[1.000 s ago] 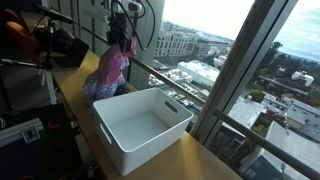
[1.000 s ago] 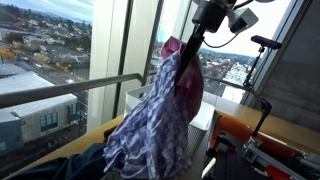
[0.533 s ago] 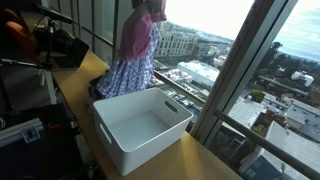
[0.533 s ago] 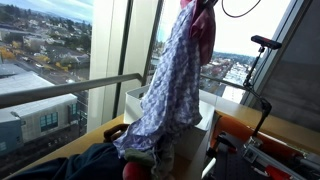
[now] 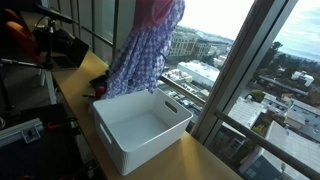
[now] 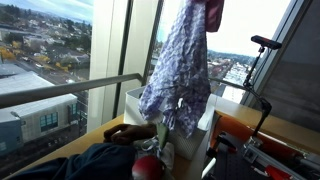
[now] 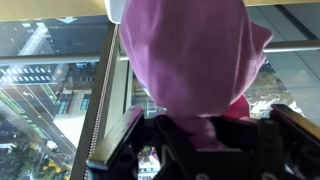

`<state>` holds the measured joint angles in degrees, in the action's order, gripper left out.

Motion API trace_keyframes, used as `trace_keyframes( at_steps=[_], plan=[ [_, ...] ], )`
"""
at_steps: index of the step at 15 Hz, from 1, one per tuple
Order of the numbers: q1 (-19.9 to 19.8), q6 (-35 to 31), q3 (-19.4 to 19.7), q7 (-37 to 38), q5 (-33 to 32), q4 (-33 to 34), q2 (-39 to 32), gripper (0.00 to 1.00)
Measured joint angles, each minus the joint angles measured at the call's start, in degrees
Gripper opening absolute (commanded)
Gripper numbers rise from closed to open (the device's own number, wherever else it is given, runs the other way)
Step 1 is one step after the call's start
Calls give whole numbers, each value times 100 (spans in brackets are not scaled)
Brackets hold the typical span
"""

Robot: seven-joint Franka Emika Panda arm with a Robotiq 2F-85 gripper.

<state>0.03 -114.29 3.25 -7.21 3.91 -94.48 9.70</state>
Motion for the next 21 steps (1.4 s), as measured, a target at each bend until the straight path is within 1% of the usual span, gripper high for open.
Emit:
trace_keyframes(
  at_steps=[3,7,12,15,18,21],
  plan=[
    [-62,232,52,1,12,640,-138,0],
    [-244,677,253,-9,129,1769,-428,0],
    [-613,1259,565,-134,570,3159,-887,0],
    [-893,1550,704,-210,885,3884,-1190,0],
    [-1168,1785,744,-228,1131,4549,-1482,0],
    [-1335,2066,748,-228,1276,5254,-1805,0]
  ],
)
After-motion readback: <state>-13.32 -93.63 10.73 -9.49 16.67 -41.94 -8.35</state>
